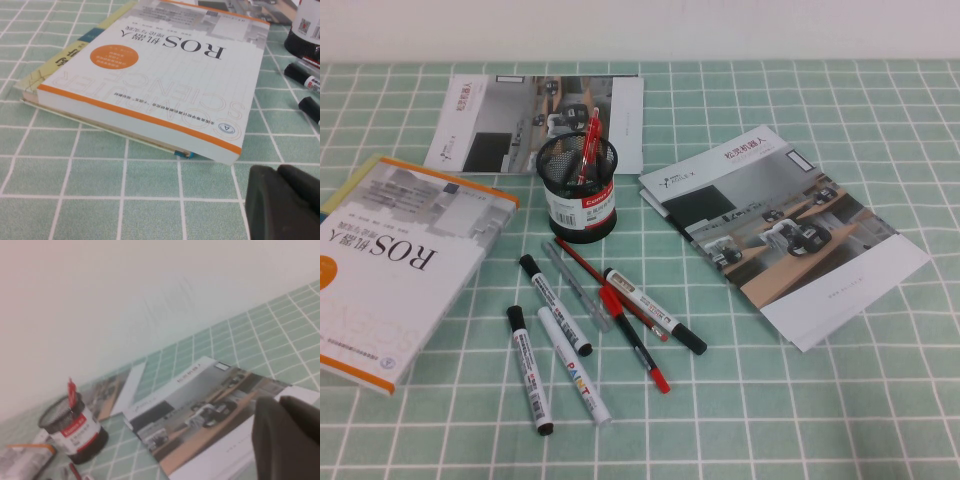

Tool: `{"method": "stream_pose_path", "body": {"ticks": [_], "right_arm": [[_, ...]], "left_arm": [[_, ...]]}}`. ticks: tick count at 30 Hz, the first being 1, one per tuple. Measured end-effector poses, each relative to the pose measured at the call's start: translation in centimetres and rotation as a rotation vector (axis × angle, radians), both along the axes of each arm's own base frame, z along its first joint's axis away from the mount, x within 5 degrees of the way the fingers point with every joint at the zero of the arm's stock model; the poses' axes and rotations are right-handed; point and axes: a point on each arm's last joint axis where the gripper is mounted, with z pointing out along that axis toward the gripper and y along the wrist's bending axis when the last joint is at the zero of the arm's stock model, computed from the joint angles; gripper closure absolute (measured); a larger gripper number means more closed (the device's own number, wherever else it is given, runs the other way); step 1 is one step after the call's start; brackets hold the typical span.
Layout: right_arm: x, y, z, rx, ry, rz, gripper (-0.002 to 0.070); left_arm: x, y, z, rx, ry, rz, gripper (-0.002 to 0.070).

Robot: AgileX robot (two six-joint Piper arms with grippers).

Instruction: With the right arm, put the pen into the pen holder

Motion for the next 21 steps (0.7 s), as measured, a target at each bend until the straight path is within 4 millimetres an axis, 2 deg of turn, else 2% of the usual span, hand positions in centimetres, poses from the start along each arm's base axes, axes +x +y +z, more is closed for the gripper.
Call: {"method": "stream_pose_path", "body": {"ticks": [7,9,15,21], "right_arm": [[-0.1,0.4,-0.4,0.119,0.078,0.046,0.0696],[0.0,0.7,0.1,0.14,0.117,0.067,0.0696],[1.6,1.6,3.9,0.087,0.272,0.137,0.0696],[5.5,2.9,8.1,-0.108,0.505,0.224,0.0696]], "left_arm": [[0.0,0.0,0.0,0.0,0.0,0.0,0.0679],[0.0,0.0,0.0,0.0,0.0,0.0,0.0679],[0.0,0.0,0.0,0.0,0.0,0.0,0.0679],[0.0,0.0,0.0,0.0,0.0,0.0,0.0679]]}}
